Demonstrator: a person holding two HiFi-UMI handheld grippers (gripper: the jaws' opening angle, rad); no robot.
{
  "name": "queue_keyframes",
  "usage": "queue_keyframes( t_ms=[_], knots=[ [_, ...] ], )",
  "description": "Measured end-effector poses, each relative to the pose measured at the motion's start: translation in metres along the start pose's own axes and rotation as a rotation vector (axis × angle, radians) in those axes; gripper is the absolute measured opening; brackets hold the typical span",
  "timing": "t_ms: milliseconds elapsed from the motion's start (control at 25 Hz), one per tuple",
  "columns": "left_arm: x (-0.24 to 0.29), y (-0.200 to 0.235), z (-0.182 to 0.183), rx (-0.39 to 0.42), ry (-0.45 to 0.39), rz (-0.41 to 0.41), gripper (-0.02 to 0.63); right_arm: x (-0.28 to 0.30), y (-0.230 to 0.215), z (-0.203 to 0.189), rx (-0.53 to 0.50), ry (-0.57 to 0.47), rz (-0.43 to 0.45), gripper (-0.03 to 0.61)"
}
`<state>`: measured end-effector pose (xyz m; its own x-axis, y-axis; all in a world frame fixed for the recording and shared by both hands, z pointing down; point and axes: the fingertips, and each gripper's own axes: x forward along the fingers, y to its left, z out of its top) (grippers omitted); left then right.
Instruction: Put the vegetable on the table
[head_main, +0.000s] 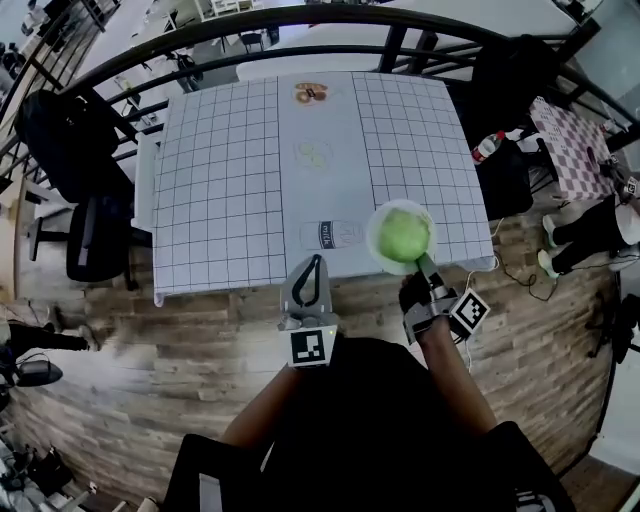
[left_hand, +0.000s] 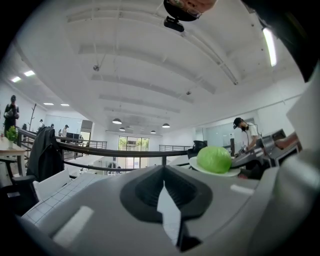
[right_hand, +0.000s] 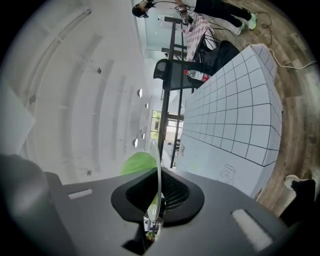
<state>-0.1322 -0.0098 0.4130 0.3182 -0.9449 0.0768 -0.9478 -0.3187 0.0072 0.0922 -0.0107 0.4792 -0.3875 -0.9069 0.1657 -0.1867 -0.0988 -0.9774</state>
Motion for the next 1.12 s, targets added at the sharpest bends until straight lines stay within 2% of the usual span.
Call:
queue_keyframes(
  t_ms=[280, 600, 800, 960, 1120],
  knots=[
    [0.027, 0.033, -0.006, -0.058, 0.007, -0.022, 0.008, 0.046, 0.005, -0.001, 0.006, -0.003, 0.009, 0.008],
    [0.052, 0.034, -0.005, -0.090, 0.003, -0.055, 0.008, 0.062, -0.002, 0.004, 0.002, -0.007, -0.013, 0.008],
    [0.069, 0.036, -0.012, -0.134, 0.038, -0.060, 0.008, 0.075, -0.013, 0.017, 0.022, -0.009, -0.034, 0.008],
    [0.082, 0.041, -0.011, -0.123, 0.045, -0.042, 0.008, 0.095, -0.023, 0.030, 0.015, -0.009, -0.030, 0.008],
    [0.104, 0.034, 0.001, -0.064, 0.028, -0.042, 0.008, 0.122, -0.030, 0.049, -0.024, 0.022, -0.023, 0.008]
  ],
)
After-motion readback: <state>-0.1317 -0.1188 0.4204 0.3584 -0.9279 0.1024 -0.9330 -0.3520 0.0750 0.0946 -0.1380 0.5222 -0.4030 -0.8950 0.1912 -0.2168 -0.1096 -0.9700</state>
